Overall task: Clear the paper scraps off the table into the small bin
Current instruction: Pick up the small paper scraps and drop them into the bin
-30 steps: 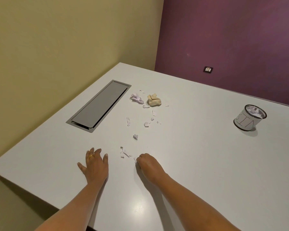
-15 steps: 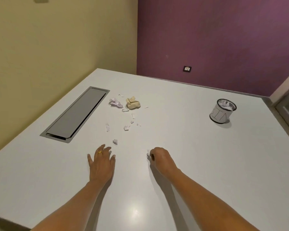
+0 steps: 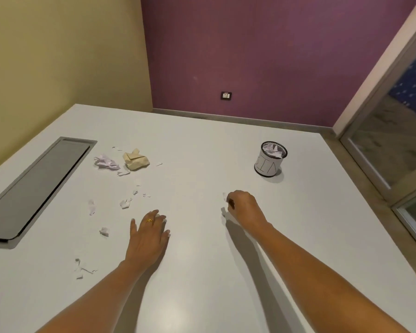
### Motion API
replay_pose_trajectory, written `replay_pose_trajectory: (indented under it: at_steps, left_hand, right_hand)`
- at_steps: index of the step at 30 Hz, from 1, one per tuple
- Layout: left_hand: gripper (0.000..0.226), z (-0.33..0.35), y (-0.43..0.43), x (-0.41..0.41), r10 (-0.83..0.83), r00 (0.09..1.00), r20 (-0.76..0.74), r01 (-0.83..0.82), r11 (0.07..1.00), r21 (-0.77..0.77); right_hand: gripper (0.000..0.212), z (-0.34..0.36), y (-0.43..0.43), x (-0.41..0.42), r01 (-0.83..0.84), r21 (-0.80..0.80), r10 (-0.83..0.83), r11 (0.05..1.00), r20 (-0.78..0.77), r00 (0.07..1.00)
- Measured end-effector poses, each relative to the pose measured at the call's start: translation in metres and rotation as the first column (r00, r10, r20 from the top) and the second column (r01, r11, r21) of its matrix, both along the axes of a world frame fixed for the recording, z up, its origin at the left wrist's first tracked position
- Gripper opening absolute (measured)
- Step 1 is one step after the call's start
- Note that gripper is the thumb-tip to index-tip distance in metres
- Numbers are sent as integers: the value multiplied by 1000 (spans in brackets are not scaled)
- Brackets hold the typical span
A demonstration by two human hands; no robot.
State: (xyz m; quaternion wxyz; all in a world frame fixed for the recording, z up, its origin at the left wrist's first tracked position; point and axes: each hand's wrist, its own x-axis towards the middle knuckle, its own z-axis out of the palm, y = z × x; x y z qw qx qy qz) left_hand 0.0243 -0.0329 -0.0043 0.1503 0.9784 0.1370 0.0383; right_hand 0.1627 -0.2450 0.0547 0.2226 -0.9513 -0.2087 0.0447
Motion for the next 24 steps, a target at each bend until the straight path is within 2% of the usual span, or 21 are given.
replay_pose_trajectory:
  at_steps: [4,7,12,14,17,18,24]
  left_hand:
    - [41,-3,-9,30,-56,996,-75,60,997,45]
    - [40,-8,-16,50,-134,981,-138,147,985,90]
    - [46,-20,-22,80,-161,974,-161,176,980,87]
    - [56,-22,-24,87,-154,979,-135,167,982,90]
    - [89,-22,-28,88,-159,985,-72,164,983,84]
    - [90,-23,-28,88,-153,985,-79,159,984,77]
    - [66,-33,-28,89,-111,990,-89,114,993,23]
  right_hand:
    - [18,23,-26,52,50,-38,-45,998,124,991]
    - [16,37,-37,92,92,1,-91,996,198,976]
    - [17,50,-45,145,179,-10,-173,984,212,962]
    - [17,53,-49,161,184,-76,-166,980,206,965]
    - [18,52,-58,181,187,-158,-148,970,229,962]
    - [17,51,-60,187,191,-169,-150,967,228,962]
    - [14,35,-63,207,226,-258,-182,939,184,966]
